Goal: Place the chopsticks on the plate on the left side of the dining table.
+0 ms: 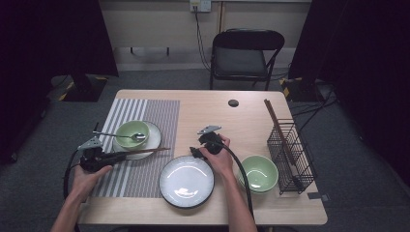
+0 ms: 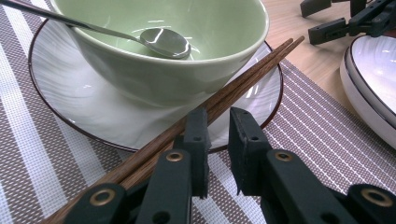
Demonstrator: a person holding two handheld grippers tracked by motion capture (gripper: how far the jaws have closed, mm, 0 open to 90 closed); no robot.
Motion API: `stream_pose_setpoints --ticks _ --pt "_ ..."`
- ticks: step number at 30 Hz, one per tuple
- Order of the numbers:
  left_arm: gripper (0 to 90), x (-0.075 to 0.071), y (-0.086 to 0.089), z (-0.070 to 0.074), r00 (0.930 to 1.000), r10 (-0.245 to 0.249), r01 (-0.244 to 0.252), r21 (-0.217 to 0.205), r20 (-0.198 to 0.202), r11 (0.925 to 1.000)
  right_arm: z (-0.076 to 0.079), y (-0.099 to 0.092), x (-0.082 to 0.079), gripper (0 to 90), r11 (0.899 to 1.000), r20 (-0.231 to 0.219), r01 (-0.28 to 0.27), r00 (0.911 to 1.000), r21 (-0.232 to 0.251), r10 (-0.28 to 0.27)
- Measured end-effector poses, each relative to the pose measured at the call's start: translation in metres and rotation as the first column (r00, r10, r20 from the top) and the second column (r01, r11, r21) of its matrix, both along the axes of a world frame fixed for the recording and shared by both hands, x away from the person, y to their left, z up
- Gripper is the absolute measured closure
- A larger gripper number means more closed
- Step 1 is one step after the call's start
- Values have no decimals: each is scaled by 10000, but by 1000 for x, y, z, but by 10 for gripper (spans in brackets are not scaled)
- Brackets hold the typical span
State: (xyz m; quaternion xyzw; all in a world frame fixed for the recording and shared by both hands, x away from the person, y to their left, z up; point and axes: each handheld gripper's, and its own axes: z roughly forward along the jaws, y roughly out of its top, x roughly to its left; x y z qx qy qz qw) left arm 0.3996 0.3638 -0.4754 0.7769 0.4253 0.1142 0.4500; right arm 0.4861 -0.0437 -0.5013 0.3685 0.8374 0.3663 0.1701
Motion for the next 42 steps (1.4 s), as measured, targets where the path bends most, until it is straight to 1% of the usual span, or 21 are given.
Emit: stream_pose_setpoints --ticks 6,10,35,39,40,42 --pt "775 0 1 0 10000 24 -25 31 45 10000 0 0 0 183 10000 3 4 10000 -1 -4" --pt "770 0 3 0 9994 319 -320 108 132 9994 0 0 0 183 10000 4 10 10000 0 -10" --pt "733 1 3 0 9995 241 -244 154 180 9996 0 0 0 183 10000 -11 35 10000 -5 -35" --pt "733 1 3 0 9997 212 -213 105 146 9997 0 0 0 183 10000 -7 35 10000 -4 -35" --pt "731 0 4 2 9998 168 -166 -103 109 9998 0 0 0 183 10000 11 20 10000 -6 -20" --pt "731 -1 5 4 9995 232 -227 -227 234 9995 0 0 0 182 10000 -5 30 10000 -4 -30"
